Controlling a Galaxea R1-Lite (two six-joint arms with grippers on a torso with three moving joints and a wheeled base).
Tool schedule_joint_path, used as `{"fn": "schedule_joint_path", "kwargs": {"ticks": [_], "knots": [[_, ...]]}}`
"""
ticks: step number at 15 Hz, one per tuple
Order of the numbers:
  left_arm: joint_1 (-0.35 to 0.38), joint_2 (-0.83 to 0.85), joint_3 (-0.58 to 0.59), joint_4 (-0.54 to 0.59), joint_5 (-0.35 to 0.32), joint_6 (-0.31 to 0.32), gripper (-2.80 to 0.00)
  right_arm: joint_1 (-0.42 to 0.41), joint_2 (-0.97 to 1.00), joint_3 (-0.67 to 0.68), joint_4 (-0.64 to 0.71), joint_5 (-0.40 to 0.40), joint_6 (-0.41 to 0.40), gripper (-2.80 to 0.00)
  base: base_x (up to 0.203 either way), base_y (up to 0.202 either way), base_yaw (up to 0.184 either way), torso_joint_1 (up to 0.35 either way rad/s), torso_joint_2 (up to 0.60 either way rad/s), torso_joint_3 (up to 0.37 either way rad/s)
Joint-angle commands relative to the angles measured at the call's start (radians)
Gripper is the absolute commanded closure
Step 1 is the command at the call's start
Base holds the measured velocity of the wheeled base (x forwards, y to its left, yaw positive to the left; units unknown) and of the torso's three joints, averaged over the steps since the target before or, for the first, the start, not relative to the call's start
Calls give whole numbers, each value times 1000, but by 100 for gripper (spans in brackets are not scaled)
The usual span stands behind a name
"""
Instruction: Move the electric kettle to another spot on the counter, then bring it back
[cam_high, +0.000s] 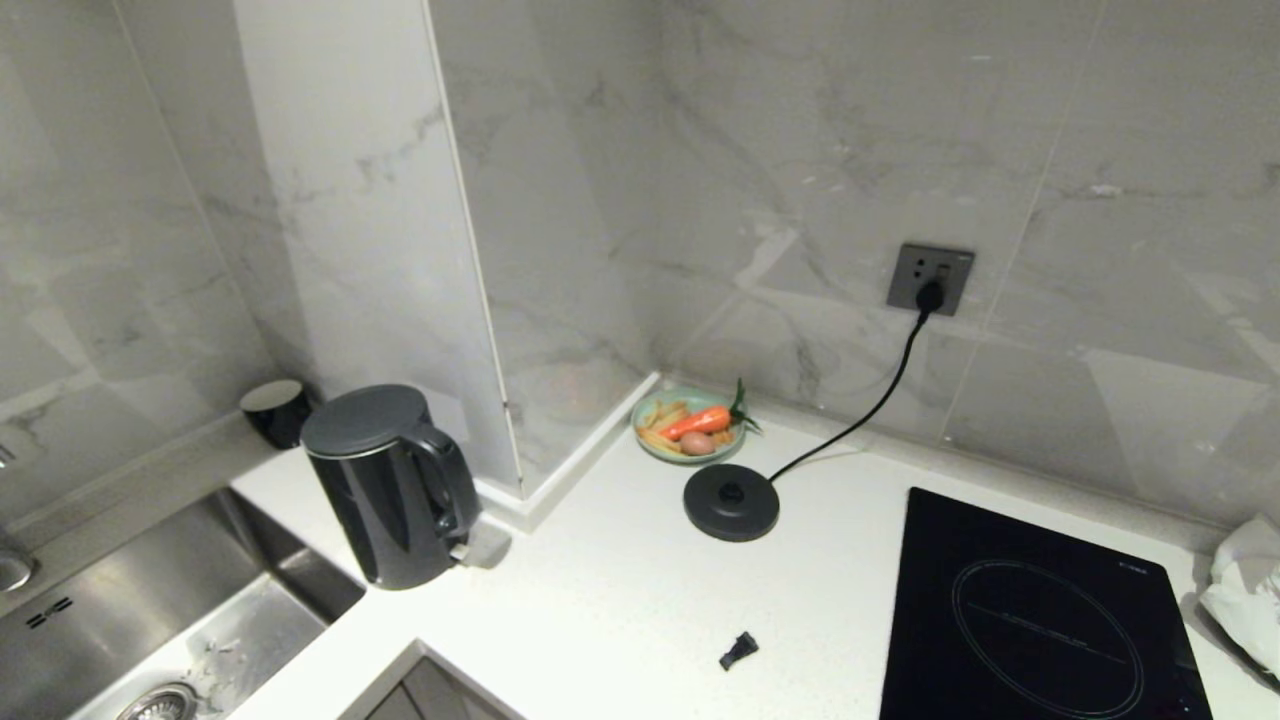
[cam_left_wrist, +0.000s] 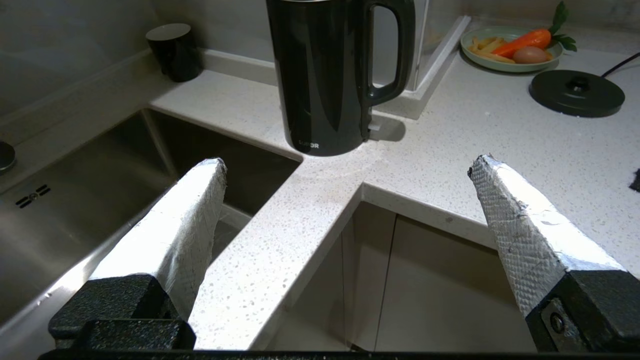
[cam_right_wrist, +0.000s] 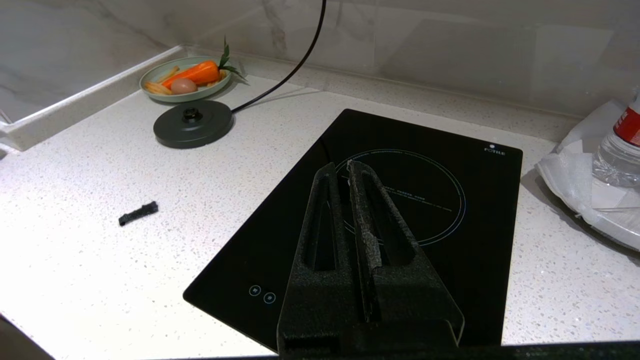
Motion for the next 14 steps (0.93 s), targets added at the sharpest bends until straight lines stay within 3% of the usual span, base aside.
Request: {"fn": "schedule_joint_path", "kwargs": {"ticks": [1,9,14], "knots": [[0,3,0,0,0,1,-280,0,0,0,1,0,0,0,0,0,0,0,0,0],[0,3,0,0,-2,1,-280,0,0,0,1,0,0,0,0,0,0,0,0,0],[0,3,0,0,-1,1,-280,0,0,0,1,0,0,0,-2,-8,145,3,3,2]]}}
